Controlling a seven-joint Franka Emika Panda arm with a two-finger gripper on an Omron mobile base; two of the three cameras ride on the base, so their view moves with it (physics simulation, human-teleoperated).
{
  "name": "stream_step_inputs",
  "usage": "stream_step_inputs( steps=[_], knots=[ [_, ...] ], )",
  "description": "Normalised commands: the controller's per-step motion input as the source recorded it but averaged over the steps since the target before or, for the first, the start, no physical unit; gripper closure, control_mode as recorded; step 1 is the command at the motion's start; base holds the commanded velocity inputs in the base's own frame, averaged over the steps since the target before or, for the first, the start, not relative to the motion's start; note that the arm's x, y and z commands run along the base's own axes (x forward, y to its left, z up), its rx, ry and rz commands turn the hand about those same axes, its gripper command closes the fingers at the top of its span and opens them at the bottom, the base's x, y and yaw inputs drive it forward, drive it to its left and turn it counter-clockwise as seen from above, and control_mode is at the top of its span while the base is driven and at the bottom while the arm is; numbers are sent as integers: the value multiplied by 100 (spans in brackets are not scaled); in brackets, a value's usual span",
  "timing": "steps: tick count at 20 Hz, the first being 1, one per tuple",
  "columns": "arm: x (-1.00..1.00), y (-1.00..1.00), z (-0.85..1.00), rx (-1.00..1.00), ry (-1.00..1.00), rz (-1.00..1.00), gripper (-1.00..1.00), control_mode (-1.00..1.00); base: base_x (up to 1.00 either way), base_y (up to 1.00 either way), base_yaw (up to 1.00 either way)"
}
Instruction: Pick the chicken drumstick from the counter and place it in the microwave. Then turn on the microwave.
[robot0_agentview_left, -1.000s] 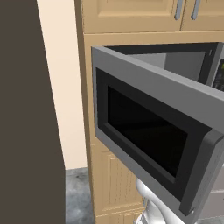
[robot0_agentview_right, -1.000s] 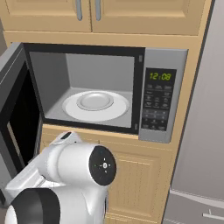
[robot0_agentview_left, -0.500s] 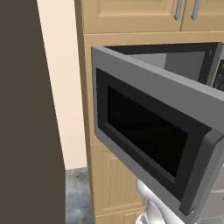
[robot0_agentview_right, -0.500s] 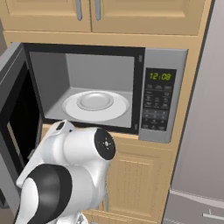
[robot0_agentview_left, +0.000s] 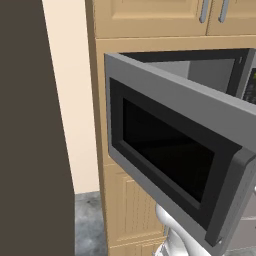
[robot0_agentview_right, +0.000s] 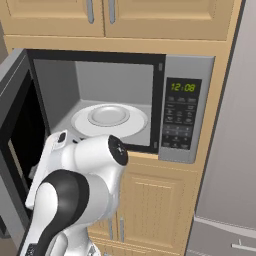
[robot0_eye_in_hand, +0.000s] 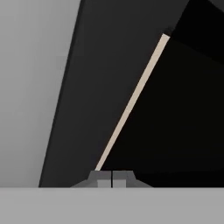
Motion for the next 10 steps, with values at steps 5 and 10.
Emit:
stream_step_inputs(
  steps=[5,10],
  knots=[
    [1,18,0,0,-9,14,100,-100,0,0,0],
    [-8,11,0,4,-9,11,100,-100,0,0,0]
  ],
)
